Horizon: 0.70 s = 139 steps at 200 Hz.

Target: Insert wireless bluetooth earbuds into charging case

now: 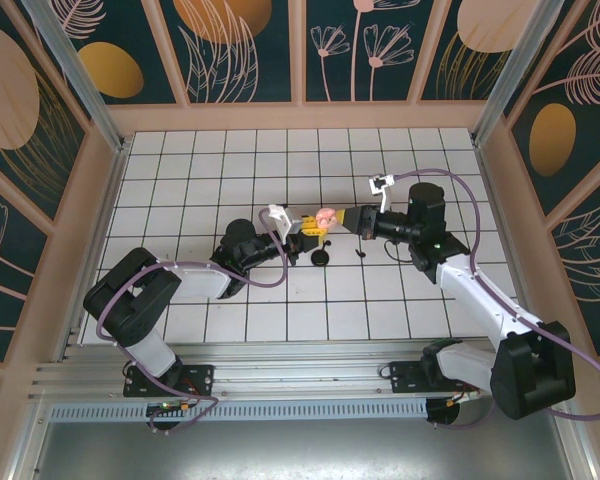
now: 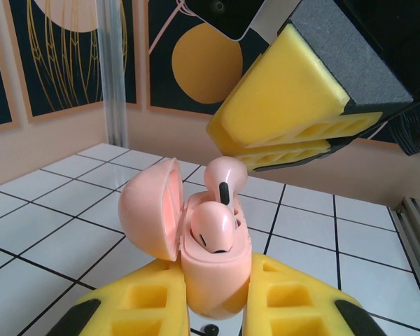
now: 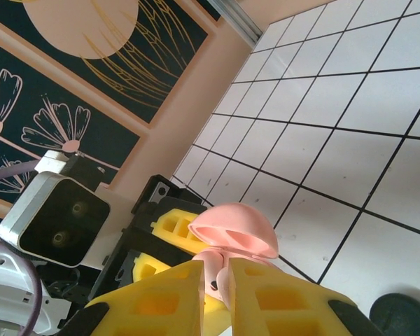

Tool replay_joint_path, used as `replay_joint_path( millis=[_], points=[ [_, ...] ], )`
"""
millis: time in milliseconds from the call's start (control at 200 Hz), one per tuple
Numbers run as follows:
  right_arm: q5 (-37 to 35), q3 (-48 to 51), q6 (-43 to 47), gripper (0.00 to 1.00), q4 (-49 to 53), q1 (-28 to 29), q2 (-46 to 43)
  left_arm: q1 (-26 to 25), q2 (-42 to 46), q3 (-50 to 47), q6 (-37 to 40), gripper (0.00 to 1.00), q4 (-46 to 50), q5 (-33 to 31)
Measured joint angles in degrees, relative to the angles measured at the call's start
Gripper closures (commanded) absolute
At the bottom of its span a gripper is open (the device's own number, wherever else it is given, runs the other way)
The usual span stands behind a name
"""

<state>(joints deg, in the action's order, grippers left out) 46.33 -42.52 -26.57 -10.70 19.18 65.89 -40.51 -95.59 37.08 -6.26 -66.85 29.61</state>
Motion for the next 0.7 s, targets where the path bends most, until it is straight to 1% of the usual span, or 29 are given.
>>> replay_joint_path(
  millis=[510, 576, 696],
  points=[
    [-0.4, 0.0, 0.3, 0.82, -0.9, 0.0, 1.8, 0.0, 0.7, 0.0, 0.0, 0.87, 0.7, 1.1],
    [-0.4, 0.0, 0.3, 0.80, -0.9, 0.0, 1.8, 0.0, 0.7, 0.0, 0.0, 0.87, 0.7, 1.1],
    [-0.5, 0.0, 0.7, 0.74, -0.5, 0.0, 1.8, 0.0, 0.7, 0.0, 0.0, 0.87, 0.7, 1.4]
  ],
)
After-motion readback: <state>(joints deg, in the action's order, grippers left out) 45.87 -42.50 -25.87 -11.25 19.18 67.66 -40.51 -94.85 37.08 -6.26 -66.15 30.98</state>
